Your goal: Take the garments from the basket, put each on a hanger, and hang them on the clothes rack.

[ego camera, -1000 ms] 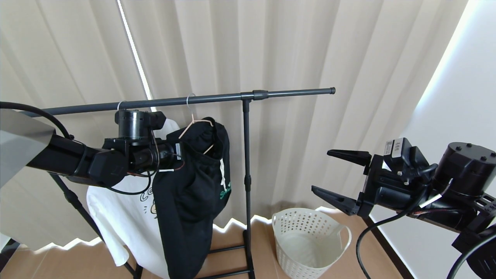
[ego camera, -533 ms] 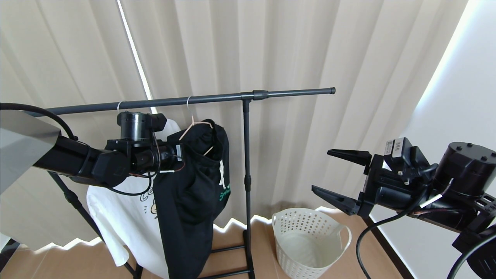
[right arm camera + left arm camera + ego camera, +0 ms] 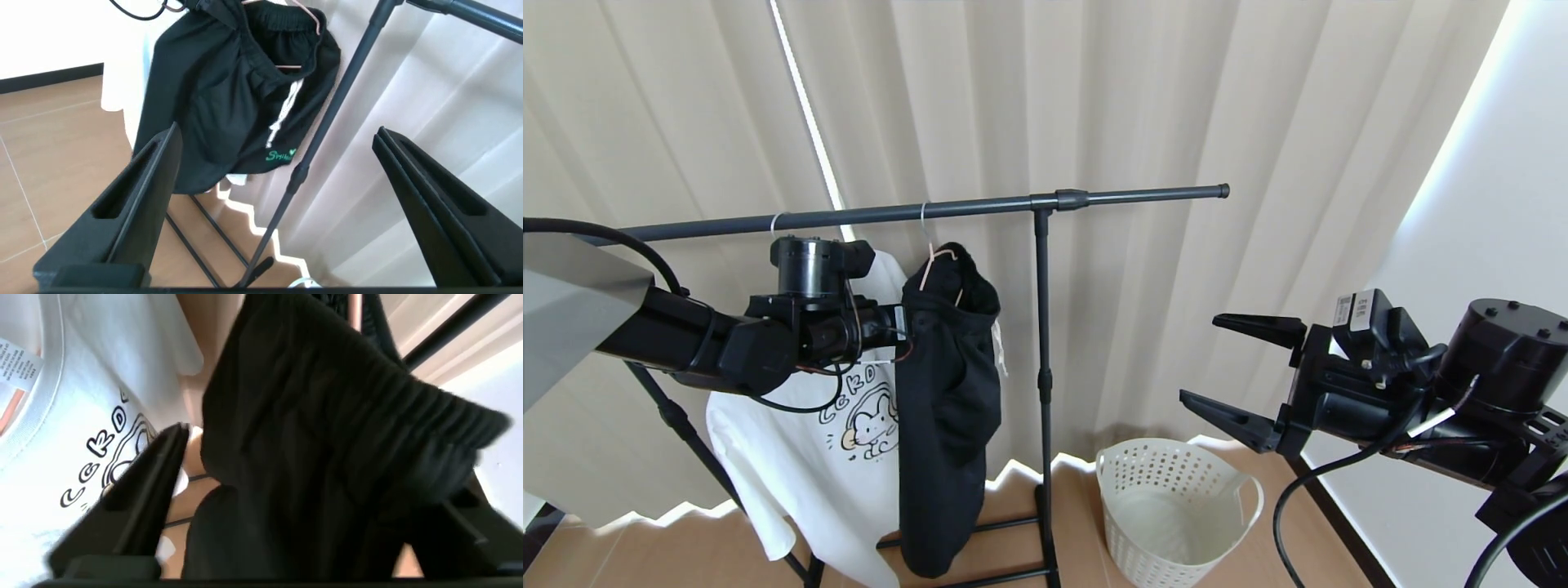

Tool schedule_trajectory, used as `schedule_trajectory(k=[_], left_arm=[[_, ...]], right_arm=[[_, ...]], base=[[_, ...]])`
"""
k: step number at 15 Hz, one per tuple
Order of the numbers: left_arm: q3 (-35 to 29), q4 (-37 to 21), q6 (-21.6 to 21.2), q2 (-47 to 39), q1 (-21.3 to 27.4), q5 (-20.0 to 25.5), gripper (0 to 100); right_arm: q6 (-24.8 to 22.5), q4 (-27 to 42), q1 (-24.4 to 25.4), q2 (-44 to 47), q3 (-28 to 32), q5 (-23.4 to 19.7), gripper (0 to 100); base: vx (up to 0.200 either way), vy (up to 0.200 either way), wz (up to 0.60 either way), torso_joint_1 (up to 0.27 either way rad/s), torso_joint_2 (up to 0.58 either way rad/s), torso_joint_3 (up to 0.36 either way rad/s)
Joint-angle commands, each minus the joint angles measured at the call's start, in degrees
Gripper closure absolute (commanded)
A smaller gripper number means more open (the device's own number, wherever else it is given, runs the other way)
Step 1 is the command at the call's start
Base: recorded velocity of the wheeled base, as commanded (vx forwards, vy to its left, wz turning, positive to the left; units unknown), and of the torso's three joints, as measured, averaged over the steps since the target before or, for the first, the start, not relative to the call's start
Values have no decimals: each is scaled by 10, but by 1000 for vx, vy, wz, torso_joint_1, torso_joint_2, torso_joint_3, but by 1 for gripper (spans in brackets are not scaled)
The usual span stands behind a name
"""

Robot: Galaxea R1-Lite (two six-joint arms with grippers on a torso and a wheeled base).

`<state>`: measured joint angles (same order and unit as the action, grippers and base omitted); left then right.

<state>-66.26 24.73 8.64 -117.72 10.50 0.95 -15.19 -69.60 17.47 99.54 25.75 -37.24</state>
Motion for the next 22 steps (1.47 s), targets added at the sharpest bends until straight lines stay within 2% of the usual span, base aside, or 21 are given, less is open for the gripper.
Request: schedule_trajectory(k=[1,4,8,10,11,13,14,15,17,18,19,20,21,22], left_arm=[[0,0,0,2,1,0,0],[9,-12,-1,21,2,-1,0],[29,-110,-2,77,13,-1,0],[51,-124,-2,105,17,-1,0],[67,-124,-2,122,21,-1,0],[112,-124,-4,171,30,-1,0],[142,-124,-4,208,37,0,0],[180,-124,-6,254,45,1,0],[264,-123,-12,346,64,1,0],[307,-123,-15,394,68,1,0],[342,-123,-21,442,68,1,0],[394,-125,-33,515,68,3,0],[455,-125,-54,597,69,4,0],[484,-126,-66,631,69,4,0]], right_arm=[[0,0,0,0,0,0,0],[0,2,0,-10,-1,0,0],[0,2,0,-14,-3,0,0],[0,3,0,-15,-1,2,0],[0,5,0,-19,2,13,0],[2,17,0,-23,12,63,0],[6,47,0,-46,21,94,0],[30,120,0,-88,38,132,0],[82,336,-1,-157,113,196,0],[111,415,-1,-184,127,206,0],[130,457,-1,-212,120,208,0],[138,476,-1,-254,79,209,0],[137,472,0,-305,19,221,0],[136,470,1,-333,-6,233,0]], base=[[0,0,0,0,0,0],[0,0,0,0,0,0],[0,0,0,0,0,0],[0,0,0,0,0,0],[0,0,0,0,0,0],[0,0,0,0,0,0],[0,0,0,0,0,0],[0,0,0,0,0,0],[0,0,0,0,0,0],[0,0,0,0,0,0],[0,0,0,0,0,0],[0,0,0,0,0,0],[0,0,0,0,0,0],[0,0,0,0,0,0]])
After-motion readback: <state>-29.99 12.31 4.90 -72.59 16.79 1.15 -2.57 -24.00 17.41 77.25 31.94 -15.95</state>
